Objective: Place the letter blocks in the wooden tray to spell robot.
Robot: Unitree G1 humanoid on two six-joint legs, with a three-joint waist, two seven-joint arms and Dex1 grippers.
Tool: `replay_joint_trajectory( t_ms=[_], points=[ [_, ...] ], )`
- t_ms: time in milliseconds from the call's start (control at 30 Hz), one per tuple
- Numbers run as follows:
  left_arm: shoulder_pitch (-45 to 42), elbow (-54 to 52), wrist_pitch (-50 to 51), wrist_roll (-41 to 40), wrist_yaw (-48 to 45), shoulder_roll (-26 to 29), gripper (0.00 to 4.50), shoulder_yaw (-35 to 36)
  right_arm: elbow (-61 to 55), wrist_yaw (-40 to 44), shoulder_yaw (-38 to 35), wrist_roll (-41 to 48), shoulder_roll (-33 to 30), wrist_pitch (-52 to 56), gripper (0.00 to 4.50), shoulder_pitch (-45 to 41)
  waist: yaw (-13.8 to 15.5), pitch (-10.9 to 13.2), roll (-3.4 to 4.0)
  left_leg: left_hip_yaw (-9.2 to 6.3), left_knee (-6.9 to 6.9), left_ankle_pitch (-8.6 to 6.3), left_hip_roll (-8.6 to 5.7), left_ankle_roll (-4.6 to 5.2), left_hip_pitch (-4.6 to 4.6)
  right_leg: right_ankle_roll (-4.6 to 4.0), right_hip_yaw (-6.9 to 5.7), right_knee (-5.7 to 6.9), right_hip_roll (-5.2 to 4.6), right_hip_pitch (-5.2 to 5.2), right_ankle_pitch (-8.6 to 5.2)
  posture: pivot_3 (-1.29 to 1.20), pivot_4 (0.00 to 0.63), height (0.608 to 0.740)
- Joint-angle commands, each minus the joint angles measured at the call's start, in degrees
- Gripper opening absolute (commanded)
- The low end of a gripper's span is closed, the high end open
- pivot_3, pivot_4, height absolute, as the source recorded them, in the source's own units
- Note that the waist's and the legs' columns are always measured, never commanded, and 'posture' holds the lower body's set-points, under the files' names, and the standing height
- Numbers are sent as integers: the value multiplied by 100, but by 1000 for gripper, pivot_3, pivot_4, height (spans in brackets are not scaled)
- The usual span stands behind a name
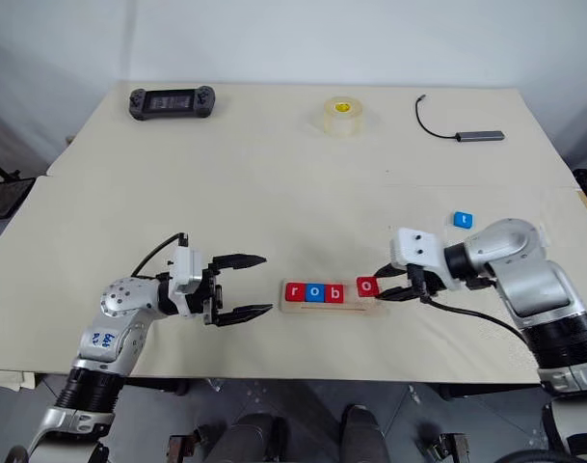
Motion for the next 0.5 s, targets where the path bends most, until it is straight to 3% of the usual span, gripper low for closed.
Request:
replay_joint_trajectory(
  t_ms=[33,500],
  points=[
    [88,-274,-68,-71,31,9,4500,50,76,-117,8,-121,83,-169,1449,-145,-4,0,0,0,-1,0,0,0,0,0,0,0,0,-1,0,0,150,740],
    [155,-395,-30,-67,179,8,4500,51,200,-273,234,-286,401,9,1449,-202,-12,0,0,0,-1,0,0,0,0,0,-1,3,2,-2,0,0,150,740]
  ],
)
